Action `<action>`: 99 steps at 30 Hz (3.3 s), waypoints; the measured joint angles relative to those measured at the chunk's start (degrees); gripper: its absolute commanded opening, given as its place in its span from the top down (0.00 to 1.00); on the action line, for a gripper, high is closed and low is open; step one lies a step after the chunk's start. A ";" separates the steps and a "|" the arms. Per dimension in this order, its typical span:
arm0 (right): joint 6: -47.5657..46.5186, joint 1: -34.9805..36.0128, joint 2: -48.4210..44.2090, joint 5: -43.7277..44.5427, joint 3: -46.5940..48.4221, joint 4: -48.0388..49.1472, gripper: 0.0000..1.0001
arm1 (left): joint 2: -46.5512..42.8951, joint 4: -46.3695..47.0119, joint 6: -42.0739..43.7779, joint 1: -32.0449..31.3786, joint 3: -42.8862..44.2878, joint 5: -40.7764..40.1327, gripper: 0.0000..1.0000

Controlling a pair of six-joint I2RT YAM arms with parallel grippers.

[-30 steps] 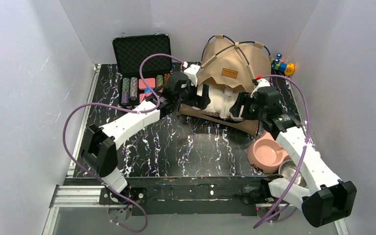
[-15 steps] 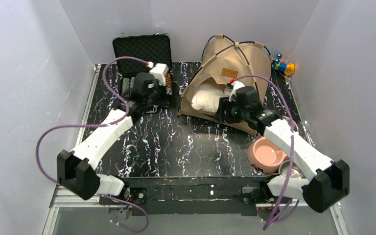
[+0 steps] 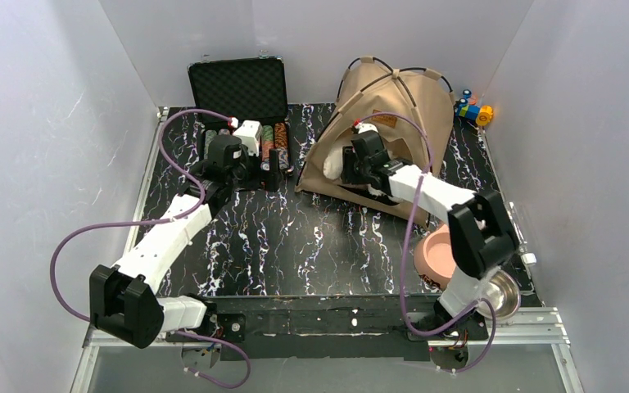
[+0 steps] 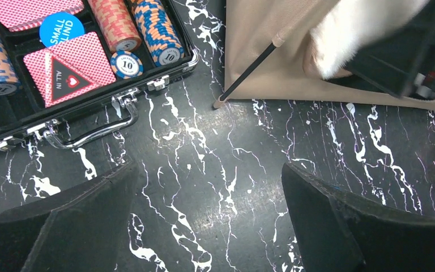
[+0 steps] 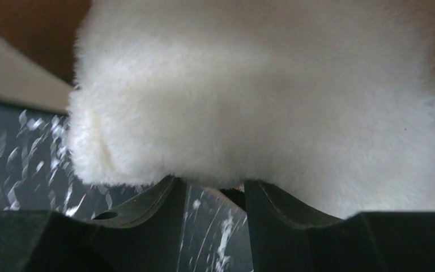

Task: Set up the pet tent

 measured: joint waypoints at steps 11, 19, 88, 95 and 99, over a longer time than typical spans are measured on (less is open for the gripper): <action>0.13 -1.14 13.60 10.01 14.73 0.39 0.38 | -0.59 -0.17 0.57 1.84 0.00 -1.22 0.02; -4.02 -2.84 8.98 0.35 12.52 -3.08 0.29 | -0.63 -0.22 0.17 2.25 0.00 -1.01 0.02; 21.18 -76.30 -51.01 -6.34 -32.04 -35.60 0.99 | -5.95 1.01 -2.80 2.25 -1.68 0.52 0.02; 18.34 -76.22 -59.25 -7.74 -26.67 -39.91 0.99 | -5.95 1.01 -2.80 2.25 -1.68 0.57 0.02; 15.52 -75.28 -60.04 -8.98 -23.41 -40.85 0.99 | -5.95 1.01 -2.82 2.25 -1.68 0.63 0.02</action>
